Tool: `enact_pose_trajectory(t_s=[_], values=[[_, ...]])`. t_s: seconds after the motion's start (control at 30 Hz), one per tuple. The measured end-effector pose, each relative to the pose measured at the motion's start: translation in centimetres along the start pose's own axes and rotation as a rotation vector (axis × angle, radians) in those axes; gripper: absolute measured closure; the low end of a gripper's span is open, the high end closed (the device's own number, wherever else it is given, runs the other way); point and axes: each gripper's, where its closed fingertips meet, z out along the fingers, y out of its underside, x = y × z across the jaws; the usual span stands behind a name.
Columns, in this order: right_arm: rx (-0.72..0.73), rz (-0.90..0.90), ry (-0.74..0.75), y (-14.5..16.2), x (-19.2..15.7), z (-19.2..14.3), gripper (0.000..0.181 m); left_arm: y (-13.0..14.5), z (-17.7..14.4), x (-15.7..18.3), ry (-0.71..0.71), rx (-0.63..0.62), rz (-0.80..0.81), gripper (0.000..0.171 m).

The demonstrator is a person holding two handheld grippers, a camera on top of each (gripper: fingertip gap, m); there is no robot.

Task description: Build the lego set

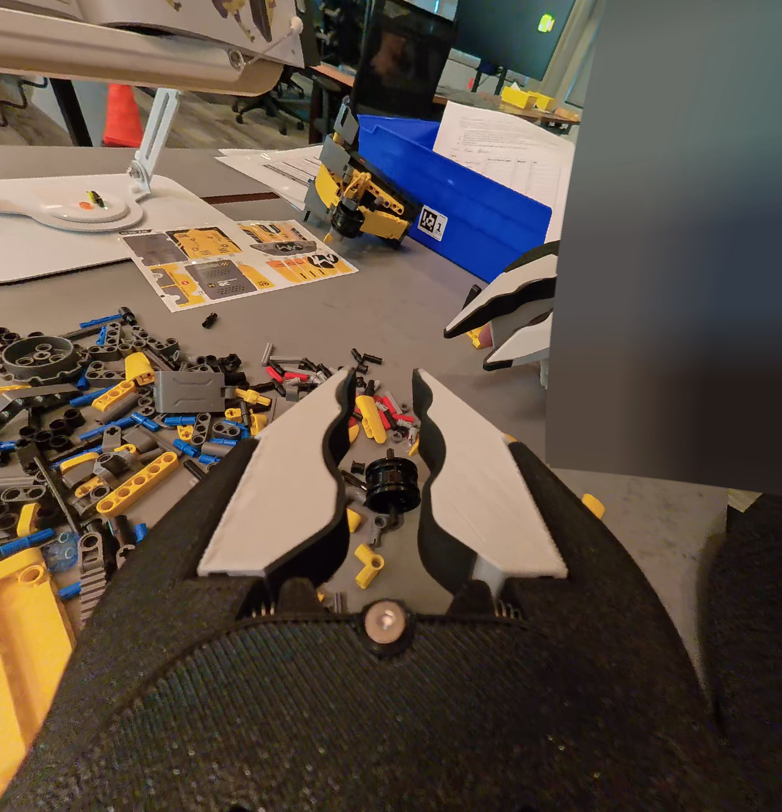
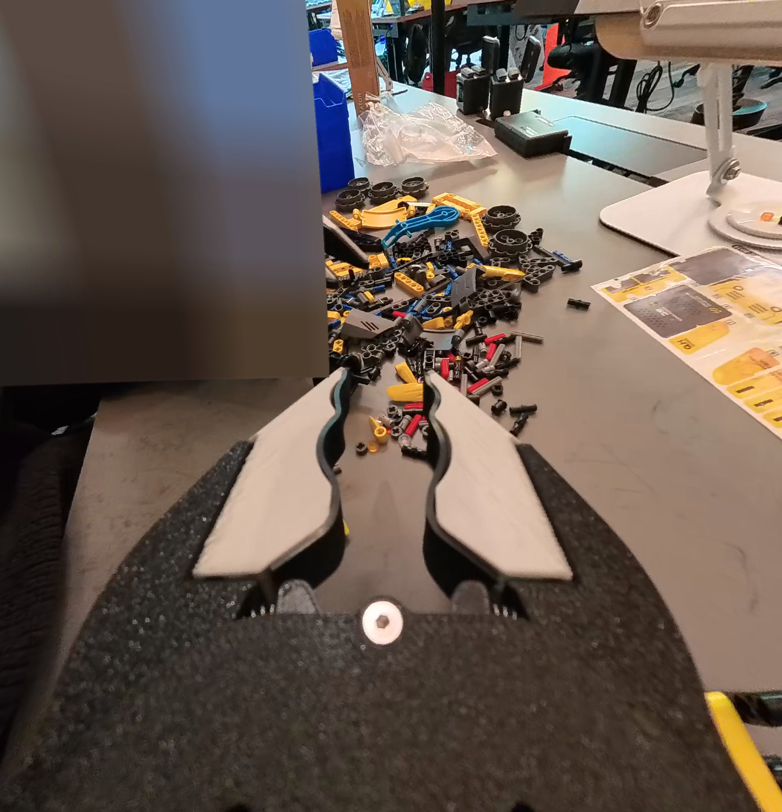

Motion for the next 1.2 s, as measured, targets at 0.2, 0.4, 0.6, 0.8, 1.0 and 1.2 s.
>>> enact_pose_trajectory(t_s=[0.2,0.4,0.6,0.8,1.0,1.2], values=[[-0.012,-0.026,0.010,0.1,-0.2,0.1,0.148,0.1,0.1,0.4,0.022,-0.006,0.006,0.146],[0.002,-0.024,0.015,0.0,-0.1,0.0,0.149,0.1,0.2,0.8,0.045,-0.003,0.006,0.144],[-0.001,-0.001,0.015,0.0,0.2,0.0,0.148,0.2,0.2,1.1,0.060,-0.006,0.012,0.141],[0.014,0.021,0.012,-0.2,0.4,-0.2,0.148,0.3,0.4,1.5,0.072,-0.011,0.025,0.140],[0.007,0.047,0.009,-0.1,0.6,-0.1,0.146,-0.6,0.1,0.9,0.024,0.031,0.038,0.154],[0.015,0.067,0.006,-0.1,0.8,-0.2,0.146,-3.4,-2.2,-1.1,-0.084,0.203,0.010,0.171]])
